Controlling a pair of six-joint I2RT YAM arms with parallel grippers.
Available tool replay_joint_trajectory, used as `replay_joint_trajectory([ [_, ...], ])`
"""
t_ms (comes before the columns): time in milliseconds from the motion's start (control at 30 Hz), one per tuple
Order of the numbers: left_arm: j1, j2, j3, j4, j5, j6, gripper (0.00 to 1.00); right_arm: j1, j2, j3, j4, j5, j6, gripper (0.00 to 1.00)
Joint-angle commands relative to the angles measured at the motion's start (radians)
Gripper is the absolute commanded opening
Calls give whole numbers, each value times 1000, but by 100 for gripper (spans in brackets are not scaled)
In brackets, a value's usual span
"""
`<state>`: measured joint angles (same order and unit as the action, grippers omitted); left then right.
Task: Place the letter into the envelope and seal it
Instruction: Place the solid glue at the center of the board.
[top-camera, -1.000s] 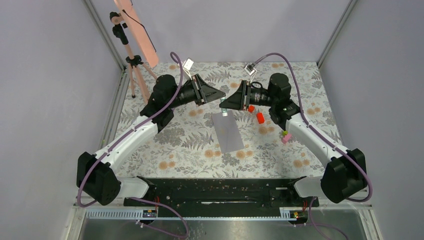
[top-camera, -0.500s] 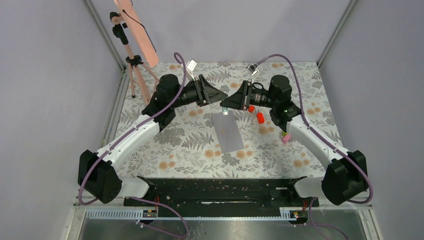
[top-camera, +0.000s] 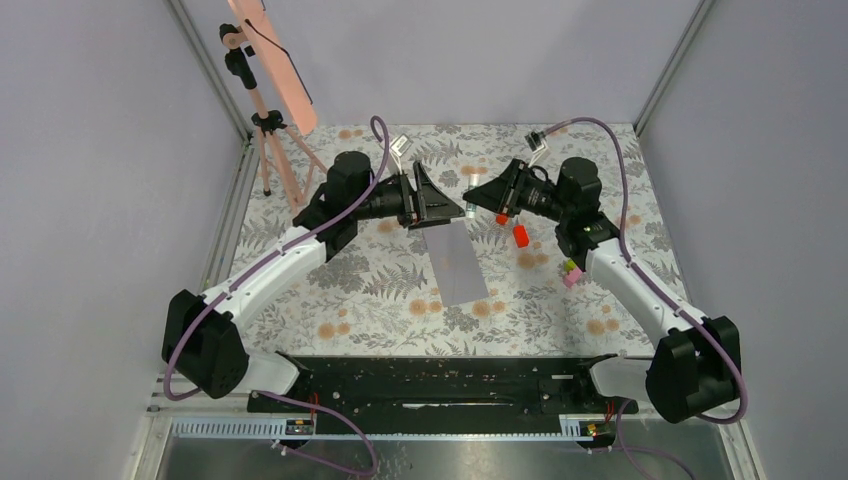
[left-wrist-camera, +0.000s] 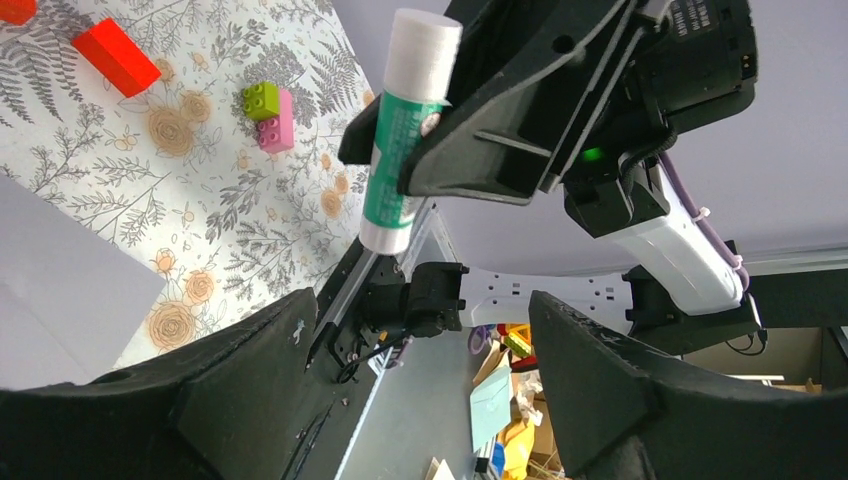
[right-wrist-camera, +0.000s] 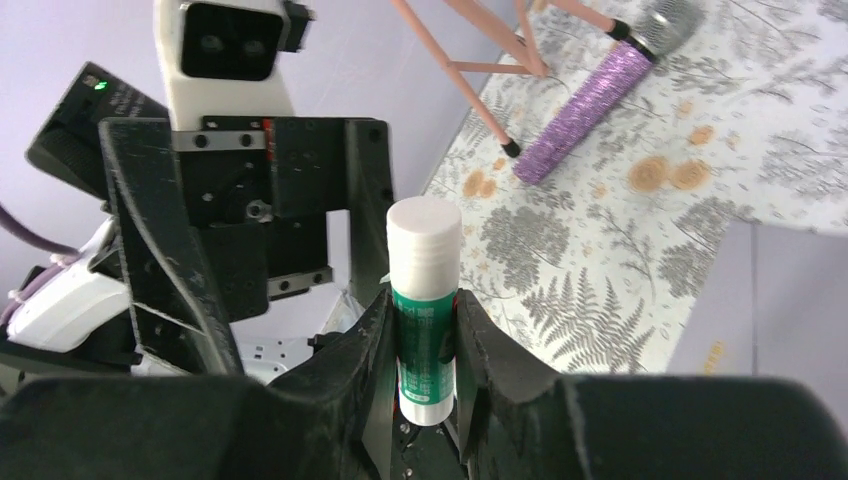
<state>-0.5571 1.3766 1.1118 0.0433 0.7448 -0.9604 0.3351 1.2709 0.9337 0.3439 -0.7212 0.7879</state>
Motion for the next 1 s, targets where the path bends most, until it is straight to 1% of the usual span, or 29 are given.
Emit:
replay_joint_trajectory([
  [0,21,-41,8,21,13,7,79,-52,-44,-21,-78,59,-57,0],
  [133,38,-41,3,16,13,3,79,-118,-54,-32,-275,107,-158,0],
  [200,45,-40,8,-1,10,9,79,-144,-64,-34,-433,211,-233,0],
  [233,48,-38,11,-20,2,17,79,-154,-72,-36,-507,294,-263,0],
  [300,54,-29,25,-106,-33,48,79,-170,-83,-57,-590,424,-296,0],
  [367,55,-20,37,-166,-70,73,79,-185,-84,-93,-602,489,-309,5],
  [533,56,-2,32,-188,-91,72,78,-194,11,-111,-641,550,-308,0],
  [667,56,-5,21,-196,-107,69,78,-193,72,-125,-641,588,-302,1],
  [700,56,-4,17,-194,-108,67,78,-194,86,-124,-640,600,-305,6],
  [767,56,-1,14,-194,-105,68,77,-194,111,-123,-640,626,-317,22],
  [900,56,9,16,-215,-110,73,77,-194,155,-118,-639,649,-337,31],
  [967,56,14,9,-211,-108,70,77,-194,172,-117,-637,660,-336,43],
])
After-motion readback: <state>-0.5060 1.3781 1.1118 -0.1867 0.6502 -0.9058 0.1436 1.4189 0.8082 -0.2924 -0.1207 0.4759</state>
